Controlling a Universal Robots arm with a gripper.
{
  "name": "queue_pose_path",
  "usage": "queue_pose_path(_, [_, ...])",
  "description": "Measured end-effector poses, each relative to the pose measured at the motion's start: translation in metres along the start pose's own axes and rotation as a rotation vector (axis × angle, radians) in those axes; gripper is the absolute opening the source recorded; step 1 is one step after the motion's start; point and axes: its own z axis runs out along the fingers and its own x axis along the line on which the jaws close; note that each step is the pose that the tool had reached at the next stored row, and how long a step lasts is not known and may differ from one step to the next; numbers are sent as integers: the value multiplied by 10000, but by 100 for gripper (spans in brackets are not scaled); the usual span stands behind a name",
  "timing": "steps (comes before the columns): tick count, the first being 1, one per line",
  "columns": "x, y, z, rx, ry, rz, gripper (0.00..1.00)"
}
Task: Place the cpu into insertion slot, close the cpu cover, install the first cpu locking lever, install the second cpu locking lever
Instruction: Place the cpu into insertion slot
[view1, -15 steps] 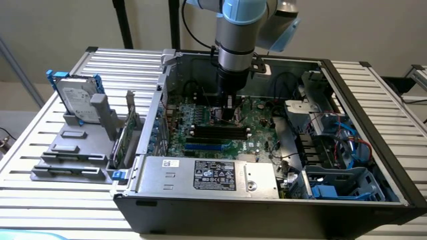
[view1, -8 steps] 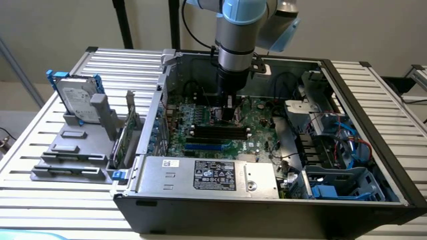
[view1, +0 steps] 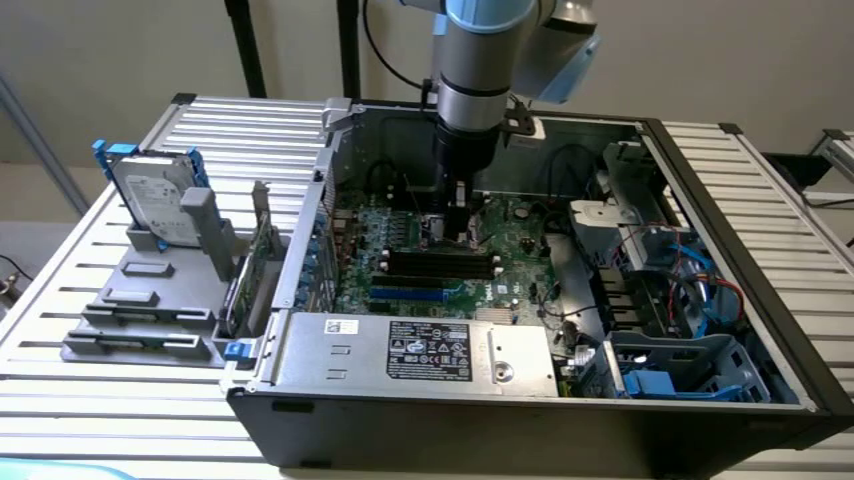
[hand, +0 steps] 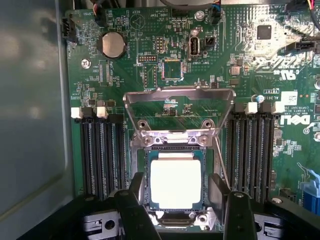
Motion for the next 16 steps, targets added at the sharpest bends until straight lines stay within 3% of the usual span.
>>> queue_pose_path(3, [-1,-29,-71,-1,4,0,61])
queue_pose_path(5, [-5,-62,-110,1,6,1,48])
queue_pose_path(6, [-7,-86,-124,1,8,-1,48])
queue_pose_path(7, [-12,-118,-132,0,12,-1,42])
queue_pose_path(9, [-29,-201,-141,0,12,-1,36])
queue_pose_path(12, [-57,-333,-148,0,12,-1,18])
queue_pose_path(16, [-72,-395,-160,1,12,0,11])
